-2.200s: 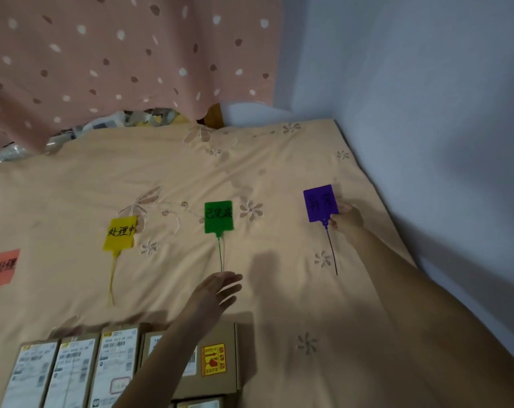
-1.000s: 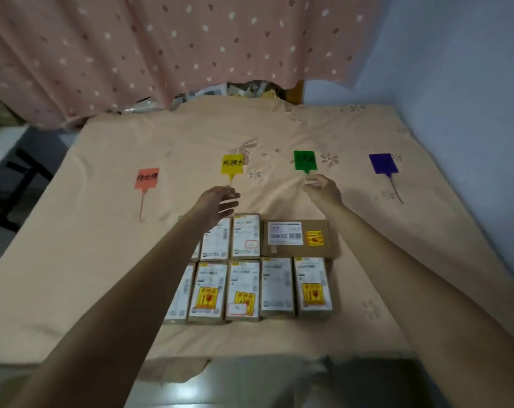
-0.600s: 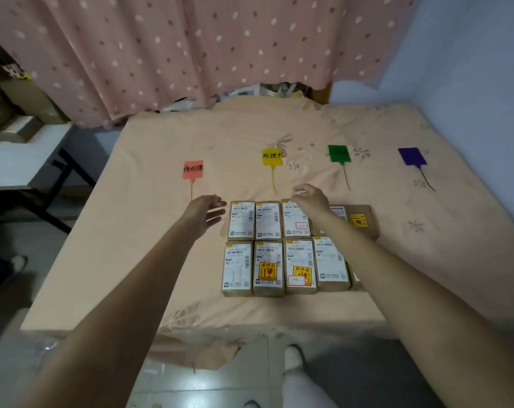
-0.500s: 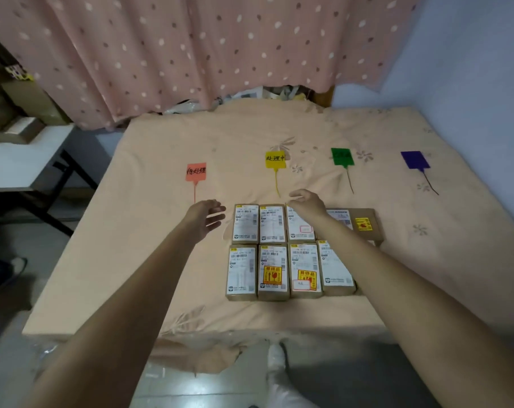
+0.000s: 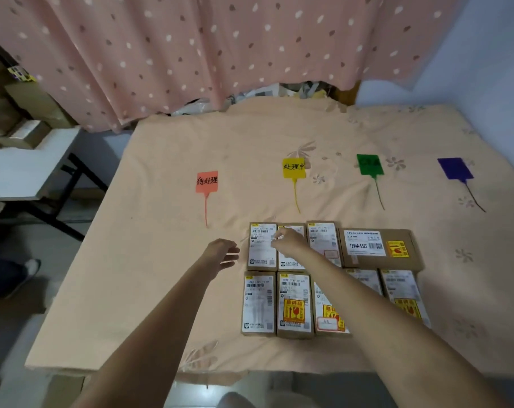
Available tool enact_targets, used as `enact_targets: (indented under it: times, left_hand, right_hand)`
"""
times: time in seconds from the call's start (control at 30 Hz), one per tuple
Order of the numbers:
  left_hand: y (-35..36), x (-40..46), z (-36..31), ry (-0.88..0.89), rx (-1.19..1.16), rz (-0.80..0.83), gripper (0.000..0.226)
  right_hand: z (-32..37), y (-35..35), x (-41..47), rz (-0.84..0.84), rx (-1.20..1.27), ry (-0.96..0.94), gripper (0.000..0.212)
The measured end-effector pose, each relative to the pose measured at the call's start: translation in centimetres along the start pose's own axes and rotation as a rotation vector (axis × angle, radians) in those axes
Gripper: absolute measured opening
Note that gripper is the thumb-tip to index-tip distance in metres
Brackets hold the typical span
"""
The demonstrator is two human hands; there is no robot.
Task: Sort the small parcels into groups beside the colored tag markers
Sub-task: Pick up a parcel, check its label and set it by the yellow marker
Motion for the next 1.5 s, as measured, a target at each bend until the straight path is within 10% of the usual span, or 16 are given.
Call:
enact_targets:
  times: [0.87,1.07,1.23,1.33,1.5]
  left_hand:
    - [2.8,5.3,4.1,-0.117,0.083,0.227,0.024]
    - [1.0,5.1,2.3,-0.038,-0.104,0.172,0.008]
    - [-0.1,4.5,-0.3,0.057,-0.175,0.155,0.05]
    - [0.2,3.5,-3.1,0.131,-0.21,0.289,0.009]
    - [0.2,1.5,-7.6,0.155,-0.241,0.427,0.038]
  right_hand:
    - [1.7,3.6,1.6,-0.226,-0.075,0.124,0.047]
    - [3.5,3.1,0.9,-0.287,0.034,0.077,0.065]
    - [4.3,3.6,0.8,-0.281,0.202,0.077,0.082]
    - [5.1,2.8,0.6,-0.244,0.429,0.027,0.068]
    - [7.6,0.8,-0.7,-0.12,0.763,-0.089,0.052]
Point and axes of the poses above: each hand's wrist, its own x-axis towards the middle knuckle, its own y-axis out of the palm, z = x × y, the point moved 10 cm from there along x, towards the middle knuckle, and after that the axes turned 7 degrees about -x, right-handed, at the moved point
